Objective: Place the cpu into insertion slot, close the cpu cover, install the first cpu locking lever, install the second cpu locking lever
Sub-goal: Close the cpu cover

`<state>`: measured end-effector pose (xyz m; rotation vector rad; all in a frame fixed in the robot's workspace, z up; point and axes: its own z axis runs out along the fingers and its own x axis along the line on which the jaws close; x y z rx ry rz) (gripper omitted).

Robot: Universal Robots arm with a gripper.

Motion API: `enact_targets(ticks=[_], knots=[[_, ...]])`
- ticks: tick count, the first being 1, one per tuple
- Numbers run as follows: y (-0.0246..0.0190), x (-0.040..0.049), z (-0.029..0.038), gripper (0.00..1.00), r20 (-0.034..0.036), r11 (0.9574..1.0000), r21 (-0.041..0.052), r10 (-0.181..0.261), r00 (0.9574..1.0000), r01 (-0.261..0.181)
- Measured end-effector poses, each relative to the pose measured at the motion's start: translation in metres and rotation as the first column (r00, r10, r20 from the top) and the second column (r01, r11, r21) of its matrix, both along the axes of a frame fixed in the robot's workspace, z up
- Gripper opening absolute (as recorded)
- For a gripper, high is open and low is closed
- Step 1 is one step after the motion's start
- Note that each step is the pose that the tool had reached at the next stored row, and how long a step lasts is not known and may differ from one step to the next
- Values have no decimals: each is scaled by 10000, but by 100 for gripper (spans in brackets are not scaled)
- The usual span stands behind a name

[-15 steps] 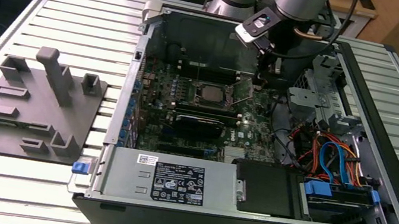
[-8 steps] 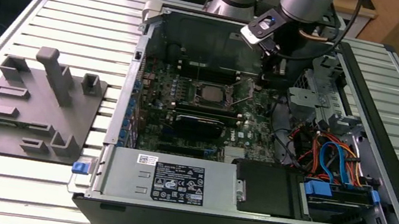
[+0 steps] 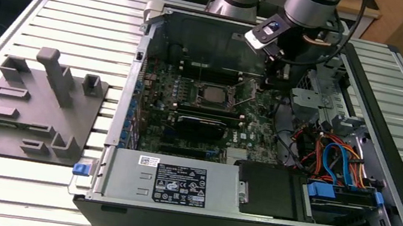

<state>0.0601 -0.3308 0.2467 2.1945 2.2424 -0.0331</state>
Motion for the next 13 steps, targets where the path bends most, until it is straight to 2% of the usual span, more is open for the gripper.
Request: enact_targets(ticks=[3, 8, 13], knots=[[0, -12, -18, 10, -9, 10000, -1, 3, 10000, -3], [0, -83, -24, 10, -26, 10000, 0, 2, 10000, -2], [0, -90, -26, 10, -35, 10000, 9, 2, 10000, -2]])
